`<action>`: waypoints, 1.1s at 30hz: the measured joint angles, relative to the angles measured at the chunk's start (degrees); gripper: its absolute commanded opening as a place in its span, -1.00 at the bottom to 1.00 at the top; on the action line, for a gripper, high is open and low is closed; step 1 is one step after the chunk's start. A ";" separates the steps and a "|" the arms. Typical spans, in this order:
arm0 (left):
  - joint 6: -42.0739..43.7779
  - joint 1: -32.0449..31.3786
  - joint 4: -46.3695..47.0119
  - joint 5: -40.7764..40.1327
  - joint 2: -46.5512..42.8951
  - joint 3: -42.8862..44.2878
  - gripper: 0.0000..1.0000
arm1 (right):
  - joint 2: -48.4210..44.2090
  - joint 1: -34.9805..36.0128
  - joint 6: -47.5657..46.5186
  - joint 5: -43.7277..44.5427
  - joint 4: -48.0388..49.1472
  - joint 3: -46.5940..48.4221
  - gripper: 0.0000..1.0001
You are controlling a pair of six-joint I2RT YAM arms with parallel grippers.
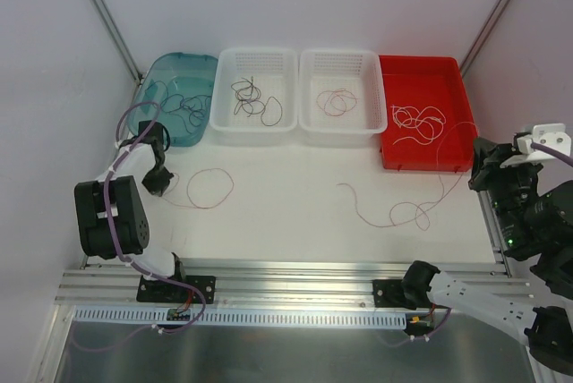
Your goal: Untangle the cables
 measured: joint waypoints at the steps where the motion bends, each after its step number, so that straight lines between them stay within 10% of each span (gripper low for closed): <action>1: 0.42 0.57 -0.17 0.20 -0.57 0.33 -1.00 | 0.00 0.00 0.48 -0.15 -0.35 -0.33 -0.99; 13: 4.50 -6.10 1.62 15.10 -4.63 -1.64 -0.88 | 9.57 -2.49 15.10 -11.76 0.17 -16.87 -0.99; 24: 2.99 -23.15 3.93 25.27 -5.92 -8.17 -0.81 | 18.08 -27.04 37.83 -29.31 1.22 -43.01 -0.93; 26: 2.67 -24.98 4.17 26.38 -8.44 -9.90 -0.72 | 19.82 -30.69 40.35 -32.13 1.68 -45.64 -0.82; 33: 2.91 -25.92 4.00 28.00 -24.37 -12.79 -0.04 | 27.32 -35.82 45.05 -36.72 4.24 -48.59 0.49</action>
